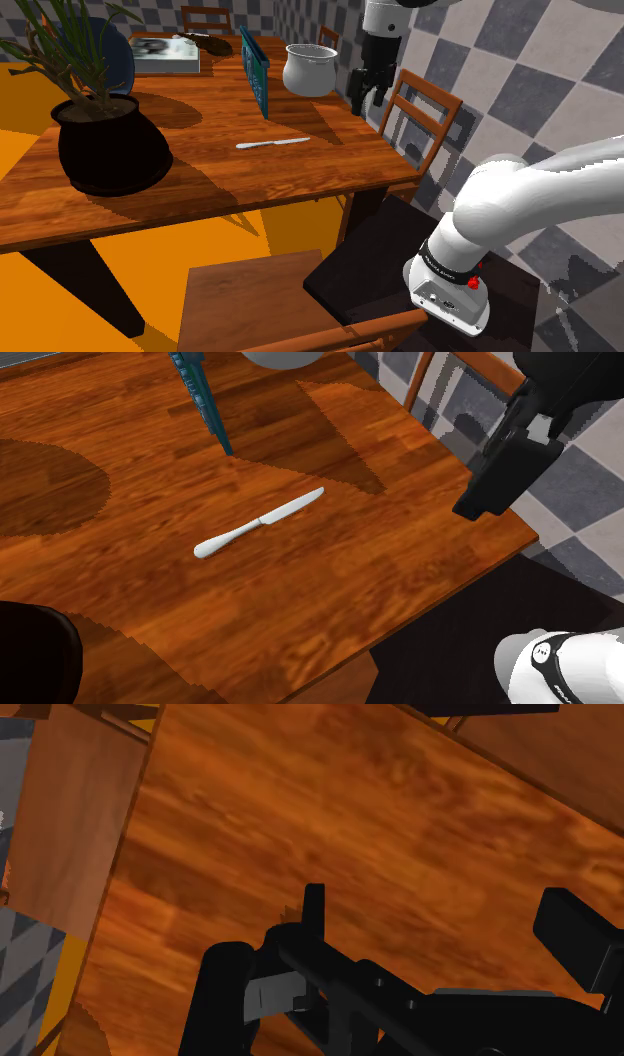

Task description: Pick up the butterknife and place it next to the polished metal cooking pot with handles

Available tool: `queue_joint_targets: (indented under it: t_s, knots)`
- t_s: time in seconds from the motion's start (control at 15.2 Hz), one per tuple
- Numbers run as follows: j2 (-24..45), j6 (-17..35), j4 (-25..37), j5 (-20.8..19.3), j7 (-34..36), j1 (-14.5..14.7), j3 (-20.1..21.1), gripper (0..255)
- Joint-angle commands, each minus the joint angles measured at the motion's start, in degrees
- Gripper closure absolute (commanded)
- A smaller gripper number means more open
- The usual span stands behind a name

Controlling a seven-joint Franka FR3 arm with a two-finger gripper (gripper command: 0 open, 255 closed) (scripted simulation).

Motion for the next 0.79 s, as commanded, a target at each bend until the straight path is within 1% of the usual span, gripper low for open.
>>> queue_joint_targets:
  t_s: [0.0,0.33,0.73]
  knots:
    - [0.0,0.0,0.0,0.0,0.0,0.0,0.0,0]
    - [10.5,7.9,3.0,-1.9,-14.4,3.7,-4.0,0]
    - [23.5,15.3,9.0,-1.7,-31.3,8.1,-6.9,0]
